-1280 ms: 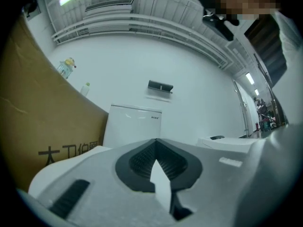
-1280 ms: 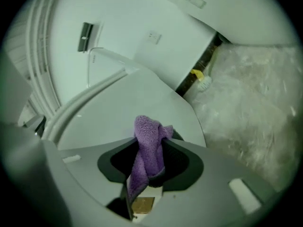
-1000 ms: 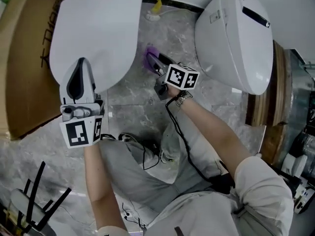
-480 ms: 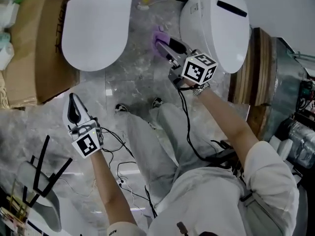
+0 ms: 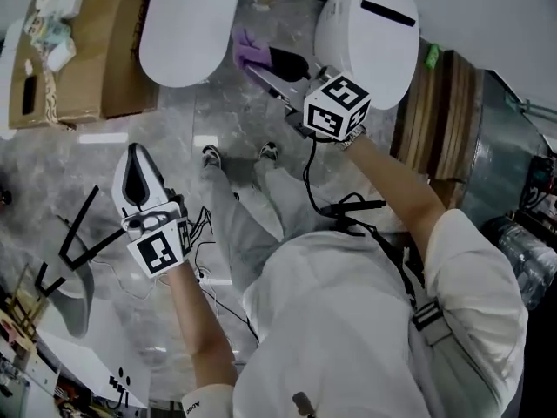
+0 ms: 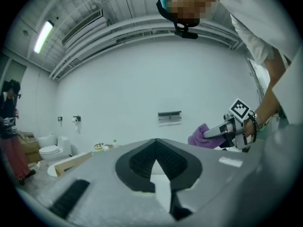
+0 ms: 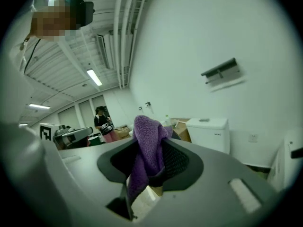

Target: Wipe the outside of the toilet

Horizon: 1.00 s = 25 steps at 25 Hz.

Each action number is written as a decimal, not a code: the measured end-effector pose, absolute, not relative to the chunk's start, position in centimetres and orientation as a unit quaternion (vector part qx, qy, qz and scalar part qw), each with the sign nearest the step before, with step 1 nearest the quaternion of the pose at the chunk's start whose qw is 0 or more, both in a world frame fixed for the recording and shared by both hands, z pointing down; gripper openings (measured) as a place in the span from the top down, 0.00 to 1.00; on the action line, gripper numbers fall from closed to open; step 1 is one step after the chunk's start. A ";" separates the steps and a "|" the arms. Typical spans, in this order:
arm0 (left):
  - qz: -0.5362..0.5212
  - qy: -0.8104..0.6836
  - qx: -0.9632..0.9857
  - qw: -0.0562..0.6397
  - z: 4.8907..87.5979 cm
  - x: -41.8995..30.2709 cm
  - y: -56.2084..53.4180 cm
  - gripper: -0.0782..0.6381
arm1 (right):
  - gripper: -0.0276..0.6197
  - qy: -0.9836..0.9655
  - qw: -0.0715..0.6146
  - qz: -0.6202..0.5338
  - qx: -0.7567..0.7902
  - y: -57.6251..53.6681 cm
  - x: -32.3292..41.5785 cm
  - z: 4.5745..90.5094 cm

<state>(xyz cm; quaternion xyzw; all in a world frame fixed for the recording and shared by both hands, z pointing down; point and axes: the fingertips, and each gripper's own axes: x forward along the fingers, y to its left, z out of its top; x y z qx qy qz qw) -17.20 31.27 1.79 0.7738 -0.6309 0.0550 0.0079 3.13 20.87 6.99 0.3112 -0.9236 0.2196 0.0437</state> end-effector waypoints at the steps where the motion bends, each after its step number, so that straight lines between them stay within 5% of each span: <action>1: 0.052 -0.637 0.769 0.006 -0.1 -16.8 32.1 0.88 | 0.73 -0.931 0.043 0.208 0.295 21.7 2.7 4.9; 8: 0.048 -0.668 0.743 0.008 -7.5 -16.8 37.2 0.88 | 0.73 -0.955 0.026 0.173 0.240 26.5 0.1 -4.4; 25: -0.003 -0.692 0.721 0.034 -8.8 -35.0 43.4 0.88 | 0.73 -0.960 0.013 0.173 0.222 34.5 -17.3 -11.5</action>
